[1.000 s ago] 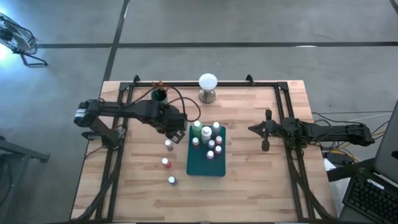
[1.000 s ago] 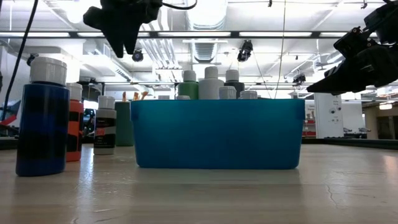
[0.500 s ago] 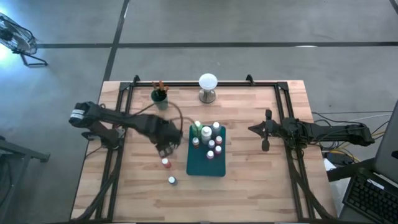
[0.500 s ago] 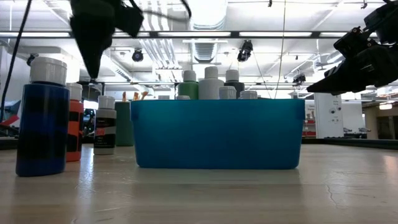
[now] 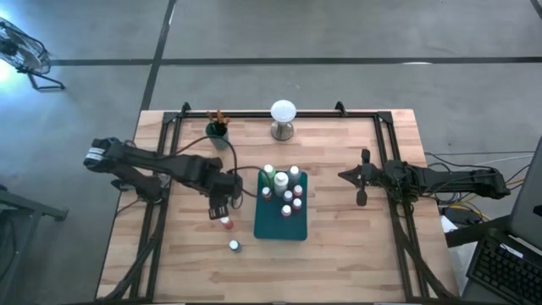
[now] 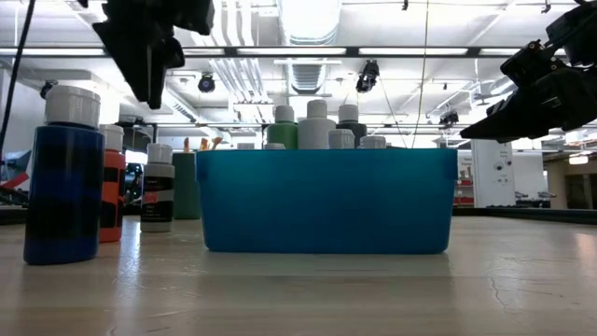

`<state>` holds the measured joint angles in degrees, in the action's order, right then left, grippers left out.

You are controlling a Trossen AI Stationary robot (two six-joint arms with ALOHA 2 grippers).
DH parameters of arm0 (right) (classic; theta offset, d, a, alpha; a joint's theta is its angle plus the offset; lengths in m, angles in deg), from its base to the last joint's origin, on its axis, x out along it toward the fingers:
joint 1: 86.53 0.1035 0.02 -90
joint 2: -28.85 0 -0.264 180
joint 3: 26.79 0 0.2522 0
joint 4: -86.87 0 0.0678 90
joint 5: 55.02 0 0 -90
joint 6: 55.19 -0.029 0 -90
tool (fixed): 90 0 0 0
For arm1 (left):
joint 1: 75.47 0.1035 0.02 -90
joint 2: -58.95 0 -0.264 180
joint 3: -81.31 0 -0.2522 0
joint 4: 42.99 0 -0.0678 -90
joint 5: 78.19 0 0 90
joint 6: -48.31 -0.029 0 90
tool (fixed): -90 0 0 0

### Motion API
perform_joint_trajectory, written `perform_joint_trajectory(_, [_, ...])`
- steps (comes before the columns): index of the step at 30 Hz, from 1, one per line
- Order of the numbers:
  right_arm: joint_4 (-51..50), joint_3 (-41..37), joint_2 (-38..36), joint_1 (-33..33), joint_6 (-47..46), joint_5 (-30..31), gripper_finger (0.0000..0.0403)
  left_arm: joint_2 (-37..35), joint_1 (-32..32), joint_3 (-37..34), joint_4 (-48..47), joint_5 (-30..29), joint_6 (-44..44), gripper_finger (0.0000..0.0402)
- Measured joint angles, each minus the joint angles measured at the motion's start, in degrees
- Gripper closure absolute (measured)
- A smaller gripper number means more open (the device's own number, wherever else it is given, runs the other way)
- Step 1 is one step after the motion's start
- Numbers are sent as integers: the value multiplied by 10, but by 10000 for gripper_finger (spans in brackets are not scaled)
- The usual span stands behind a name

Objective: Pick & Place Paint Supplies
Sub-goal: Put the gray paint bottle into the blue bin

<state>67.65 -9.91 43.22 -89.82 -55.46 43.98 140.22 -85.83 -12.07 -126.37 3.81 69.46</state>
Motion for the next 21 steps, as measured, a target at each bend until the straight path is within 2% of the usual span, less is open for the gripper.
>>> perform_joint_trajectory(5, [0, 0, 0, 0, 6, 0, 394, 2, 17, -18, 23, 8, -26, 225])
perform_joint_trajectory(13, [0, 0, 0, 0, 5, 0, 394, 2, 61, -20, 47, 13, 94, 225])
perform_joint_trajectory(21, [0, 0, 0, 0, 5, 0, 394, 2, 64, -21, 33, 29, 249, 225])
